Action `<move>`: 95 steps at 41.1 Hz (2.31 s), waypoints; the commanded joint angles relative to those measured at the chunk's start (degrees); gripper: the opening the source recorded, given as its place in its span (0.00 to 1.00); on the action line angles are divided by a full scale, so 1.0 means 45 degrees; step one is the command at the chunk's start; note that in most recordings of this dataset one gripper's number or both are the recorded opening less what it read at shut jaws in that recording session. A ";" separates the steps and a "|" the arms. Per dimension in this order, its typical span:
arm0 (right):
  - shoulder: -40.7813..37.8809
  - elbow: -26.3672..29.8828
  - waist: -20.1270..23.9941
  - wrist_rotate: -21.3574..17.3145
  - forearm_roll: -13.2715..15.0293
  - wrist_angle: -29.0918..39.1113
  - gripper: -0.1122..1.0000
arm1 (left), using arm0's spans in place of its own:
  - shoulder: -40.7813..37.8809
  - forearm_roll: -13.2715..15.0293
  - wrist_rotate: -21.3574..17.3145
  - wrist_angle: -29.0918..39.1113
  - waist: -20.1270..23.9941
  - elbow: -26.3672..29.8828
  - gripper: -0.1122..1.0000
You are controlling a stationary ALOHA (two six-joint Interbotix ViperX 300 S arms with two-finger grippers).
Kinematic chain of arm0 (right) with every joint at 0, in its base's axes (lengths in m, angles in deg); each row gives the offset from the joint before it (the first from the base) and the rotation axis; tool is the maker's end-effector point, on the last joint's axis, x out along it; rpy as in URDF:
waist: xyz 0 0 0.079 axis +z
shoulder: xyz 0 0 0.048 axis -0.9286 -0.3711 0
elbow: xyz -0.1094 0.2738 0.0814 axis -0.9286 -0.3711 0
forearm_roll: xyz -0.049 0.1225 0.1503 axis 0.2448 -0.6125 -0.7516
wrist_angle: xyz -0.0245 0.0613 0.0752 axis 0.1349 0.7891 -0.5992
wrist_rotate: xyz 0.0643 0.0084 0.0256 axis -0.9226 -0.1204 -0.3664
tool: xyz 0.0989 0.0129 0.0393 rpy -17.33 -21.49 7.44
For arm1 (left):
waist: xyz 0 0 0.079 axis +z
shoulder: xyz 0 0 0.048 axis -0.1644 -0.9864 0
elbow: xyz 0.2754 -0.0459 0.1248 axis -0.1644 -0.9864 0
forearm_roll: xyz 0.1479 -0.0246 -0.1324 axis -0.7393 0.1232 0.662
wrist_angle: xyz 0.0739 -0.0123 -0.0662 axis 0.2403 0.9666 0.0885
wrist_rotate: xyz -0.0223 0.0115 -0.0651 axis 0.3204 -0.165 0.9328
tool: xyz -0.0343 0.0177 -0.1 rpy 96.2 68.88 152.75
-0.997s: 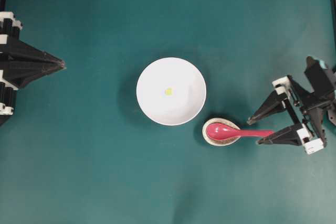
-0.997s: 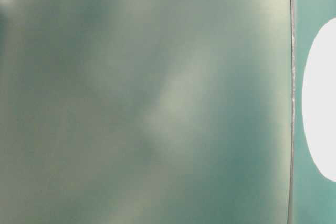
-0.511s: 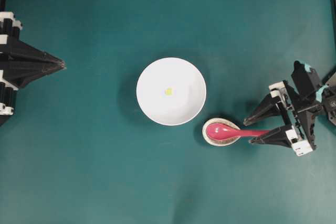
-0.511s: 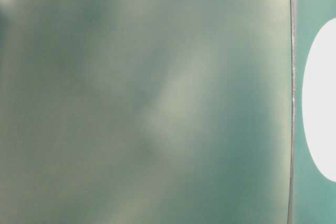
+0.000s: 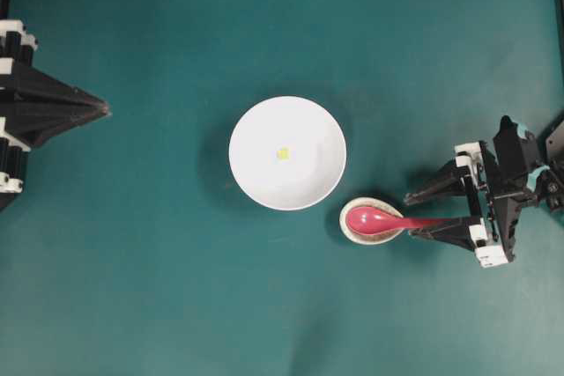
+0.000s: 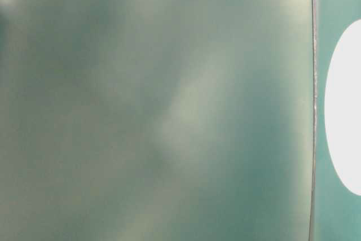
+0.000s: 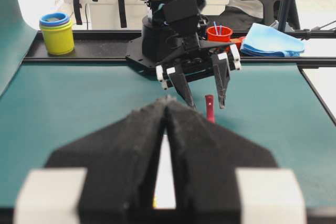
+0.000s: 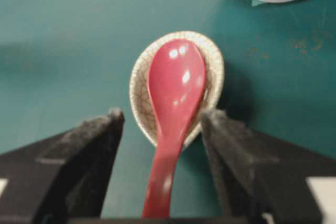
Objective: Scoop the yellow hexagonal prism block from the bowl with a spoon using the right arm.
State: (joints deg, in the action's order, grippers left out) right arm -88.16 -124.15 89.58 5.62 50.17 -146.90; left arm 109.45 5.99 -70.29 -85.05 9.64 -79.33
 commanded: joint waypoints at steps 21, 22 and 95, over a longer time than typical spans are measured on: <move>-0.1191 0.0176 0.1895 0.1191 -0.2227 -0.1250 0.64 | -0.0117 -0.0020 0.0020 -0.0059 0.0000 0.0332 0.16; -0.1191 0.0176 0.1895 0.1191 -0.2227 -0.1230 0.62 | -0.0098 -0.0020 0.0020 -0.0059 0.0000 0.0332 0.16; -0.1387 0.0137 0.1914 0.2324 -0.2539 -0.0742 0.54 | -0.0117 -0.0020 0.0020 -0.0059 0.0000 0.0332 0.16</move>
State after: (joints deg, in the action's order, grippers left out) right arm -94.93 -123.71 97.93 15.90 39.18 -149.80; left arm 109.45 6.08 -70.29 -84.97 9.64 -79.33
